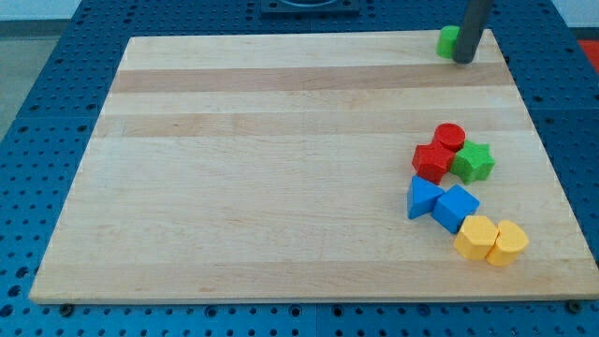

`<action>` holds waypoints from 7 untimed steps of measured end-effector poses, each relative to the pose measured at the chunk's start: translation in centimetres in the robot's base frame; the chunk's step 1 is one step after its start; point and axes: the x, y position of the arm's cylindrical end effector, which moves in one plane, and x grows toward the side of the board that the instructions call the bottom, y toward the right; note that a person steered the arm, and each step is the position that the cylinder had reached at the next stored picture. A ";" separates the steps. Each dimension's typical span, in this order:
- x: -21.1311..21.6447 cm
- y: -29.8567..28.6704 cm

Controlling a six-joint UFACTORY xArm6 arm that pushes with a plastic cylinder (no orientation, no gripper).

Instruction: Make a diagonal line out of green blocks and the red circle

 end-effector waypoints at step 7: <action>25.3 -1.2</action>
